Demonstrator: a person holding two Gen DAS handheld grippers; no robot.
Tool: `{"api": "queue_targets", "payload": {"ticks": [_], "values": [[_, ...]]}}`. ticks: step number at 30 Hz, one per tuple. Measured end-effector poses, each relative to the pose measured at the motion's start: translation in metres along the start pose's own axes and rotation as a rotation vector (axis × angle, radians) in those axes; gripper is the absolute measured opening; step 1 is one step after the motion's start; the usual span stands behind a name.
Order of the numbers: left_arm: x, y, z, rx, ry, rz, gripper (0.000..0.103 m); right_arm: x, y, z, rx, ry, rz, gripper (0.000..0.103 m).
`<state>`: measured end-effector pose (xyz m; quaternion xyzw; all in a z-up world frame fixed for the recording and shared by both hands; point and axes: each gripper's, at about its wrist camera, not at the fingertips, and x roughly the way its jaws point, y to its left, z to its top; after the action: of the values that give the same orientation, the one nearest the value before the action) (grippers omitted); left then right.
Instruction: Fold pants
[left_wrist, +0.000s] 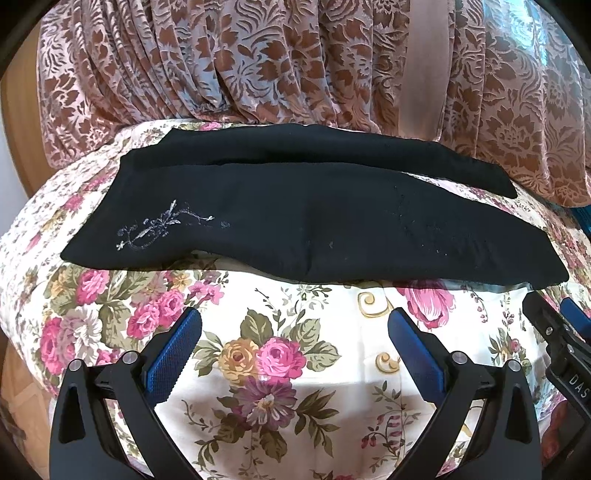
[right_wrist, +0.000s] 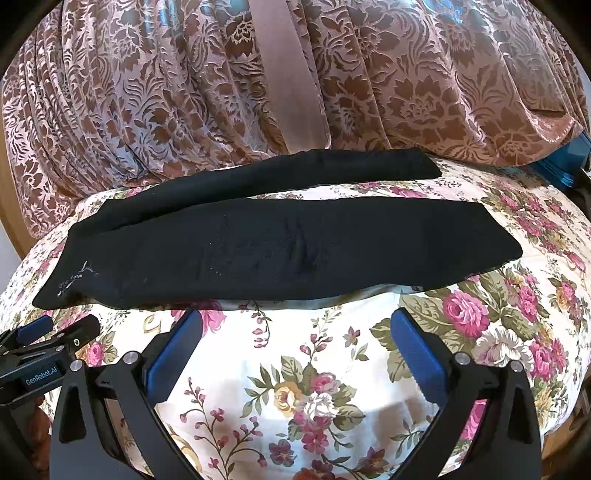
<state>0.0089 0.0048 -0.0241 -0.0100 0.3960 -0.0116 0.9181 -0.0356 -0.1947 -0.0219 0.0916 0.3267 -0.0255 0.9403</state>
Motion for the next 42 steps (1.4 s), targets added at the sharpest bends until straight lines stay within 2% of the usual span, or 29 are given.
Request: {"api": "queue_targets", "payload": {"ticks": [8,12,14,17,20,21,24,30,34,37,39,40,42], "values": [[0.008,0.008,0.0,-0.047,0.031,-0.042,0.1,0.002,-0.004,-0.001,0.006,0.011,0.002,0.101],[0.009,0.014,0.001,-0.062,0.017,-0.073,0.1,0.004,-0.009,0.002,0.023,0.009,0.008,0.101],[0.008,0.022,0.001,-0.082,-0.007,-0.127,0.1,0.003,-0.014,0.003,0.03,-0.006,0.019,0.101],[0.008,0.041,-0.001,-0.167,-0.041,-0.272,0.1,0.003,-0.022,0.007,0.032,-0.04,0.101,0.101],[0.014,0.062,-0.001,-0.296,-0.042,-0.382,0.1,0.007,-0.037,0.01,0.072,0.005,0.134,0.101],[0.018,0.069,-0.002,-0.338,-0.032,-0.392,0.1,0.009,-0.041,0.011,0.091,0.018,0.144,0.101],[0.024,0.089,-0.004,-0.44,-0.012,-0.387,0.1,0.014,-0.066,0.013,0.207,0.051,0.166,0.101],[0.022,0.125,0.001,-0.513,-0.071,-0.25,0.1,0.023,-0.145,0.009,0.559,0.075,0.211,0.101],[0.026,0.154,0.004,-0.606,-0.101,-0.271,0.1,0.029,-0.196,0.0,0.772,0.073,0.243,0.1],[0.032,0.176,0.002,-0.673,-0.092,-0.267,0.1,0.031,-0.222,0.002,0.854,0.053,0.271,0.092],[0.038,0.189,0.0,-0.72,-0.098,-0.262,0.1,0.035,-0.232,0.005,0.876,0.039,0.28,0.08],[0.04,0.196,0.0,-0.742,-0.1,-0.269,0.1,0.038,-0.237,0.006,0.888,0.041,0.281,0.078],[0.042,0.2,0.003,-0.75,-0.117,-0.28,0.1,0.048,-0.249,0.004,0.94,0.051,0.296,0.069]]}}
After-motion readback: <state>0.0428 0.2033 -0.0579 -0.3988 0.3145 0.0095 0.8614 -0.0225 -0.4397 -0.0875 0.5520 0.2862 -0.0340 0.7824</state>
